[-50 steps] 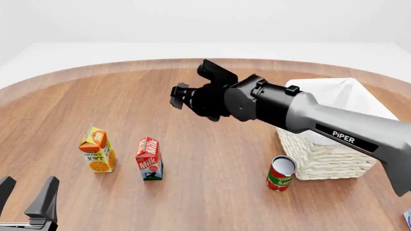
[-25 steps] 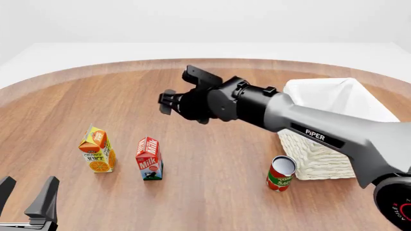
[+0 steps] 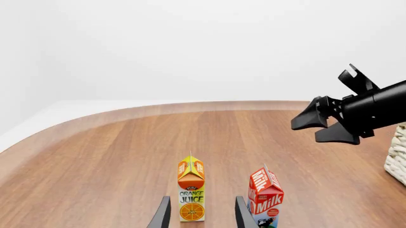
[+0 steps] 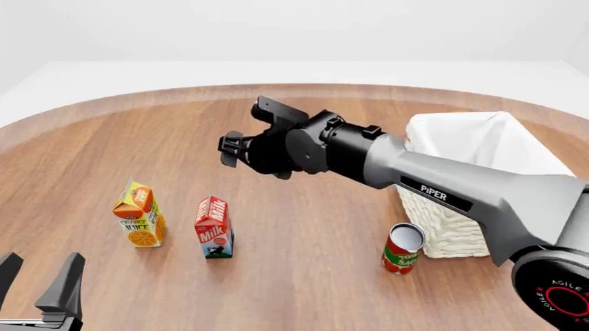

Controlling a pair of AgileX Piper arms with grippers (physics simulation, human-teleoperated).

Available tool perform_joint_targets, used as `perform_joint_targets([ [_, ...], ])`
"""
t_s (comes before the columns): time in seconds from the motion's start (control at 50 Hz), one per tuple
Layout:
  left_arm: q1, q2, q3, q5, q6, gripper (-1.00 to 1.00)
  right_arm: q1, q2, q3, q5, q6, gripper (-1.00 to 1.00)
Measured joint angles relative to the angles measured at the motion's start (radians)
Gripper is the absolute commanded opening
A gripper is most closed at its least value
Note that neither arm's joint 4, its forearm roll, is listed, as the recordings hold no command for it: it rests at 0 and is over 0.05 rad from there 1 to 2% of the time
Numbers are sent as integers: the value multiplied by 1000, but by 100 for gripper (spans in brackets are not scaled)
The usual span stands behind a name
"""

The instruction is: Pick the milk and place it in the basket.

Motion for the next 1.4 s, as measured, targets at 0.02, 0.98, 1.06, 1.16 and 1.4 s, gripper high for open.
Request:
perform_joint_targets([
  [0.02, 0, 0, 0, 0, 0, 100, -1, 2, -1, 0, 0, 100],
  [0.98, 0, 0, 0, 0, 0, 100, 25, 89, -13, -45, 48, 100],
  [1.06, 0, 0, 0, 0, 0, 100, 28, 94, -15, -47, 52, 100],
  [1.16, 0, 0, 0, 0, 0, 100, 30, 100, -16, -50, 56, 100],
  [1.4, 0, 0, 0, 0, 0, 100, 39, 114, -11, -60, 69, 100],
])
